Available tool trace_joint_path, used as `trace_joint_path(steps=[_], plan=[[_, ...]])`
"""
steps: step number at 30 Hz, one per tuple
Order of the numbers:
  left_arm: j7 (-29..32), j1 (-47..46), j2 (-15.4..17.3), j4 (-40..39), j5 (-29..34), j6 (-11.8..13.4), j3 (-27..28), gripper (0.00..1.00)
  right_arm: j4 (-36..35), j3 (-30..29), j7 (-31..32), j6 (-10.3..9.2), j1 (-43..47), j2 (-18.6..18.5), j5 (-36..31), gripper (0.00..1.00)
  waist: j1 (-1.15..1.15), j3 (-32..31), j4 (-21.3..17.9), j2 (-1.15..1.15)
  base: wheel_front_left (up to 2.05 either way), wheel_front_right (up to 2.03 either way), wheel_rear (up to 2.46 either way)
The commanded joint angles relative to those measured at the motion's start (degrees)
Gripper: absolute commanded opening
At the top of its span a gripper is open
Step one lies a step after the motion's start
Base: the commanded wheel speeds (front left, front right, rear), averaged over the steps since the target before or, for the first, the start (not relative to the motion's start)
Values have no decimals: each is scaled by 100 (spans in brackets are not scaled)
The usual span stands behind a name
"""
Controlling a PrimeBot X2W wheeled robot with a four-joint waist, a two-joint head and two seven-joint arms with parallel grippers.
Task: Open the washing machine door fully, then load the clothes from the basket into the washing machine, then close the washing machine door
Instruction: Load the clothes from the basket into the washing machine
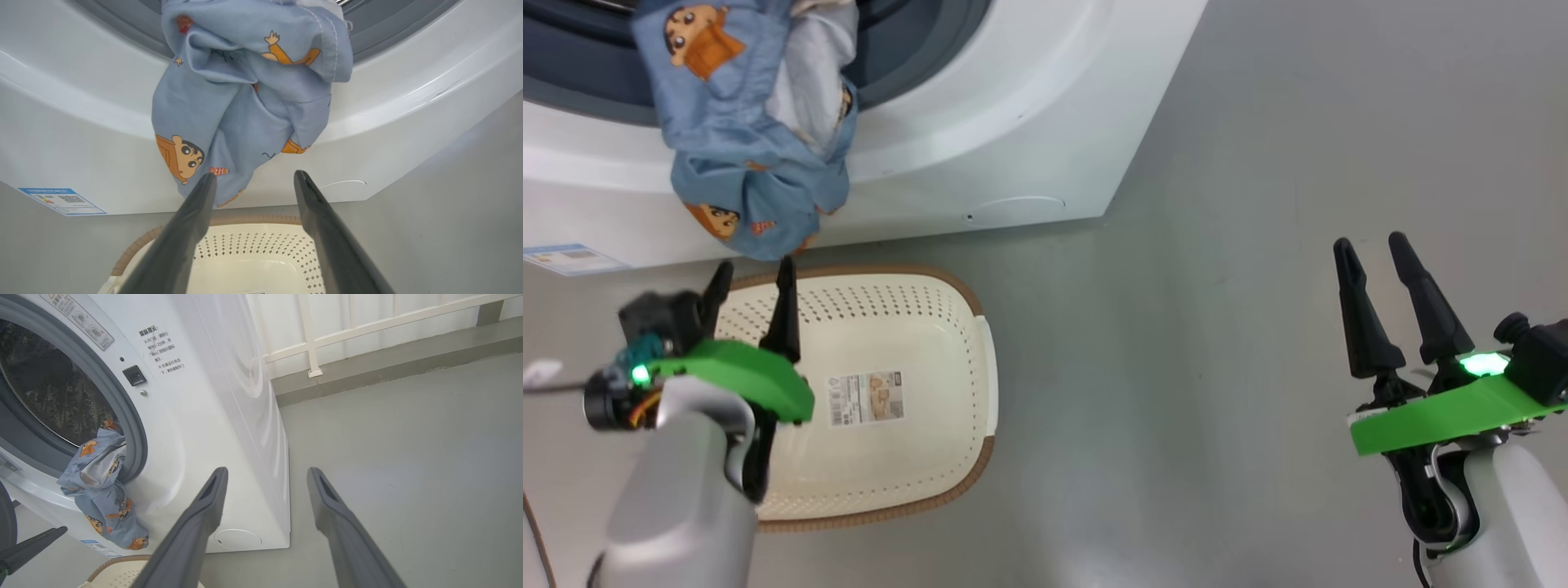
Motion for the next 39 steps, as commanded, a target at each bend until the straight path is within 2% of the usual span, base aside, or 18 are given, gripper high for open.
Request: trace_joint_path(steps=[1,9,20,27,33,39], plan=[[-48,-212,231,53,19,-42,111,100,-146,116,-26,52,-44,-27,14,100,0,106,-56,0,0,0,0],[-115,-1233,237,1350,-128,-55,-86,100,-176,138,-26,52,-186,-14,50,100,0,425,-159,0,0,0,0],[-123,-2028,302,2321,-261,-57,-290,100,-169,227,-26,52,-347,14,103,100,0,725,-346,0,0,0,0],[-93,-2396,355,2624,-310,-45,-321,100,-150,235,-26,52,-393,27,131,100,0,848,-455,0,0,0,0],[-77,-2587,412,2739,-482,85,-188,100,-161,244,-26,52,-423,29,142,100,0,920,-514,0,0,0,0],[-142,-2712,553,2704,-484,325,-152,100,-175,196,-26,52,-437,19,146,100,0,979,-508,0,0,0,0]])
